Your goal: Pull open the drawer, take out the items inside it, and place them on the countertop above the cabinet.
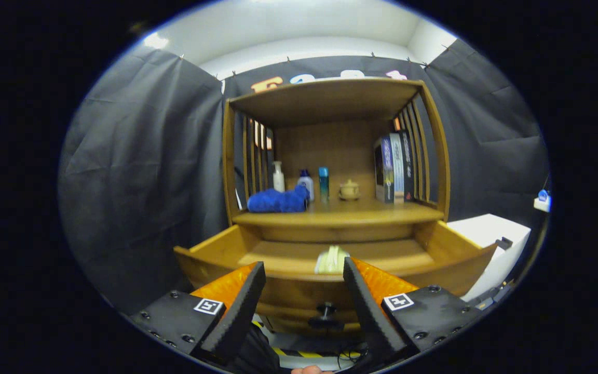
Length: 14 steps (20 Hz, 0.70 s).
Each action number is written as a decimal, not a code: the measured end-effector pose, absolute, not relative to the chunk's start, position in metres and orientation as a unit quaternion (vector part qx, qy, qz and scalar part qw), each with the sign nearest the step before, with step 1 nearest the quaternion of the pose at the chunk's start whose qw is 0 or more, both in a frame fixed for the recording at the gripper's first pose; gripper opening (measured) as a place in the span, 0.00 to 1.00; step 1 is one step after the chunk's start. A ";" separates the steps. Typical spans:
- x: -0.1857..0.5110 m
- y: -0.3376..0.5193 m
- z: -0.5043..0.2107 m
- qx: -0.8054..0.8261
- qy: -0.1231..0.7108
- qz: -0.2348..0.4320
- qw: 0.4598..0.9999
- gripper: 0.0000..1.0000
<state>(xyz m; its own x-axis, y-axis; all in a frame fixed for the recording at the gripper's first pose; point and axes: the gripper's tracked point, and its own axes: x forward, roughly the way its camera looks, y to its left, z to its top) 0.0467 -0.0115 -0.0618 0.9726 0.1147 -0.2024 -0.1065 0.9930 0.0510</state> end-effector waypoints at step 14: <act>0.202 -0.041 -0.093 -0.004 0.273 0.041 0.961 0.97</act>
